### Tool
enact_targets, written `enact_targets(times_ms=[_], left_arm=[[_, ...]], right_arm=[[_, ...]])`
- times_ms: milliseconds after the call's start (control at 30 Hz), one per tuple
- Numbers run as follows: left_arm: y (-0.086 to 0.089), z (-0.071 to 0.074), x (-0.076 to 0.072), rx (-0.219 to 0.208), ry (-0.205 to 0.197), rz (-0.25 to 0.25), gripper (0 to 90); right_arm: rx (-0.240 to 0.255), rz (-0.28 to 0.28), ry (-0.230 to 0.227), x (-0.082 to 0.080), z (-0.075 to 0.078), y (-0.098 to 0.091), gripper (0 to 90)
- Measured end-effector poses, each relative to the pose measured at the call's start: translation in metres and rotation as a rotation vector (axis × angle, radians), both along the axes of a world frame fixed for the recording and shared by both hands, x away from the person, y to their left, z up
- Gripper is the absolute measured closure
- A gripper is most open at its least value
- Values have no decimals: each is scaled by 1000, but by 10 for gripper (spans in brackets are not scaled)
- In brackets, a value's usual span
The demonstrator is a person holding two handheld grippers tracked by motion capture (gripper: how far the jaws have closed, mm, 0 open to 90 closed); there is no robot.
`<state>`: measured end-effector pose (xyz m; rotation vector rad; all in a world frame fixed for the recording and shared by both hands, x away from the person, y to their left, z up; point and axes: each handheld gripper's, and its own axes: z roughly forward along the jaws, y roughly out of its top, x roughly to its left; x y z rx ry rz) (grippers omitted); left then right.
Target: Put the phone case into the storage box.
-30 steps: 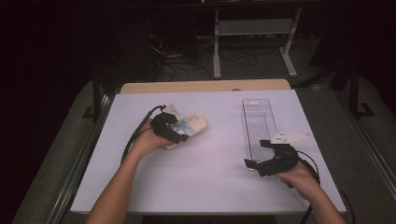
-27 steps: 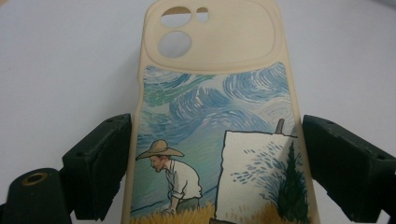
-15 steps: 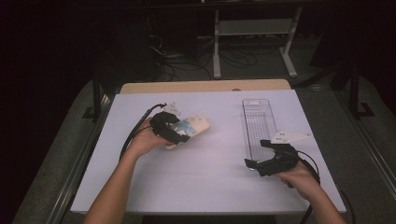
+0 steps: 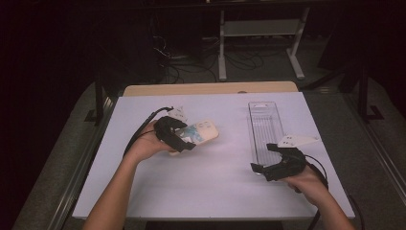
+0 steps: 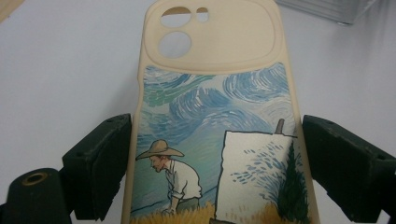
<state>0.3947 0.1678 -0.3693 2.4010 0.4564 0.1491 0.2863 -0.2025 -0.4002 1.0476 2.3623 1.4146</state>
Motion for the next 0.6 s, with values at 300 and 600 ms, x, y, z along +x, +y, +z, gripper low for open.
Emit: enact_targets(times_ms=[300,600], left_arm=[[0,4,-10,4,4,-71,113],[1,5,-25,11,6,-133,113]], right_arm=[[0,-1,1,0,0,0,7],[-2,0,-1,0,0,0,7]])
